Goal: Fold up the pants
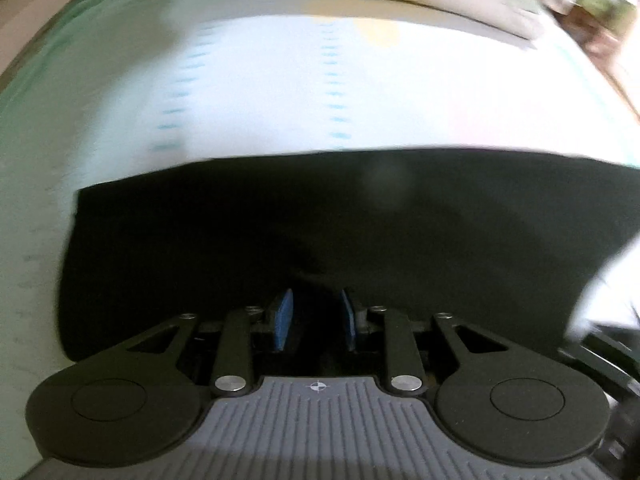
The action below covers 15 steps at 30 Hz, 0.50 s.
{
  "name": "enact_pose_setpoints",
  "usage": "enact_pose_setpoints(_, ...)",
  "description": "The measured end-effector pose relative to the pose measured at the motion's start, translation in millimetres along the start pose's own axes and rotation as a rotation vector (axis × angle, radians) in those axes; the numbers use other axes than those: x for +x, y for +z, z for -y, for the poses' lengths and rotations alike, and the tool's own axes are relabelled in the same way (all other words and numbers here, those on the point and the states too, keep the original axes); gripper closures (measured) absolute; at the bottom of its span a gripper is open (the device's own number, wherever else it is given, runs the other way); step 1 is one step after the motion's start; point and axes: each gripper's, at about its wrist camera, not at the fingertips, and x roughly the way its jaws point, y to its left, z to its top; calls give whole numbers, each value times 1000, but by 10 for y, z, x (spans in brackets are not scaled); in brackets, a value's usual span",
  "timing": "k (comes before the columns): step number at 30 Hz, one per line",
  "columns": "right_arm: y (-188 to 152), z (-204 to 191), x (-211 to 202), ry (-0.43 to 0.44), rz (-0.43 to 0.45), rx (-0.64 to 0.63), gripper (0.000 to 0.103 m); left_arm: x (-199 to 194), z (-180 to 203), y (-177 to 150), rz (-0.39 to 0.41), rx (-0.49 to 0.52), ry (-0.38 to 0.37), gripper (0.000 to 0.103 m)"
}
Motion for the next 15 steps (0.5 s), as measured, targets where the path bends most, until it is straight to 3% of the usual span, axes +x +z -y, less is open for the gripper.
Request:
enact_pose_setpoints(4,-53,26,18,16,-12,29,69,-75,314,-98,4,86,-44,77)
enact_pose_setpoints(11,-124,-31,159,47,-82,-21,69,-40,491,-87,6,75,-137,77)
enact_pose_setpoints(15,-196,-102,174,27,-73,-62,66,46,569,-141,-18,102,-155,77)
